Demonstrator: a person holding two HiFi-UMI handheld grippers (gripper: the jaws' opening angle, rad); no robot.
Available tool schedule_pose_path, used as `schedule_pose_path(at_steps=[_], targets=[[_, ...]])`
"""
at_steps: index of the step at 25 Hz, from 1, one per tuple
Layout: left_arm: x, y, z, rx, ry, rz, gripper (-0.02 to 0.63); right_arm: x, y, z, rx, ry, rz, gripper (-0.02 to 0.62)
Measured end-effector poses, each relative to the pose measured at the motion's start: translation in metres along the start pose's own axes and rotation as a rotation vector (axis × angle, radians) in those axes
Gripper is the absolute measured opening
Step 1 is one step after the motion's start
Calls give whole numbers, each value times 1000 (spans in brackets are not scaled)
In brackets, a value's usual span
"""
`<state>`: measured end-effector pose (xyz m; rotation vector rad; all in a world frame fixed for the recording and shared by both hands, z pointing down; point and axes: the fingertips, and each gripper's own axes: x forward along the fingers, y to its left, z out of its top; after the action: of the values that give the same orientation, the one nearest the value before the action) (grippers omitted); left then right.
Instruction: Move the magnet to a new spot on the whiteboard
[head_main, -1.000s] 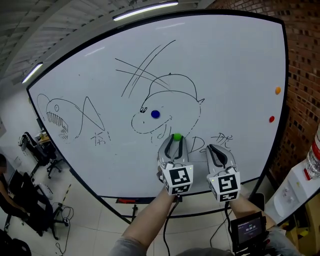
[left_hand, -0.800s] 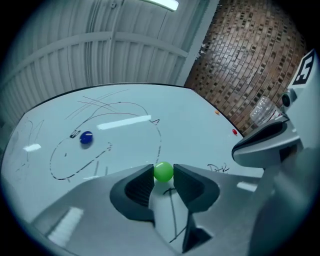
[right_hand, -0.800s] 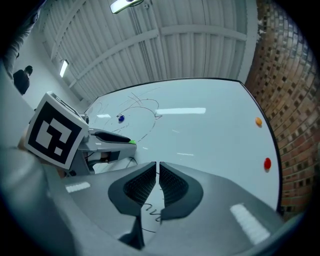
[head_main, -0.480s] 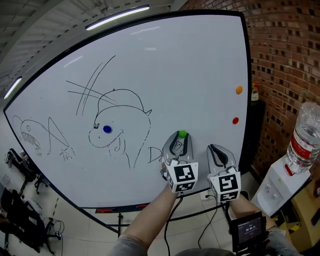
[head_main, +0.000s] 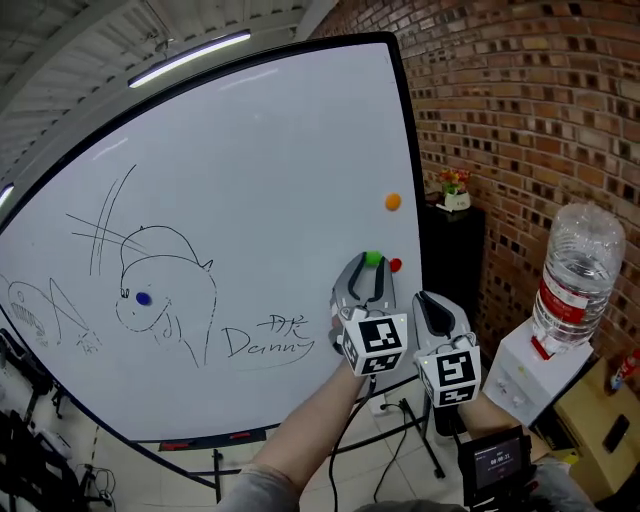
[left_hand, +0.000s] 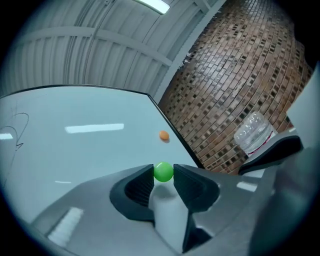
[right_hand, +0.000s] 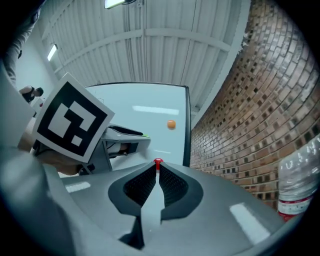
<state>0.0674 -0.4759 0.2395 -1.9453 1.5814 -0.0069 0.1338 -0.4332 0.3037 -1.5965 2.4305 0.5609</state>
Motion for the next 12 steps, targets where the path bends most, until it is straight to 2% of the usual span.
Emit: schedule_pose_path(at_steps=[6, 12], targets=[[36, -35, 14, 5, 9, 0, 124, -10, -48, 0, -19, -14, -32, 25], [52, -42, 6, 34, 72, 43, 126, -12, -67, 3, -18, -32, -30, 25]])
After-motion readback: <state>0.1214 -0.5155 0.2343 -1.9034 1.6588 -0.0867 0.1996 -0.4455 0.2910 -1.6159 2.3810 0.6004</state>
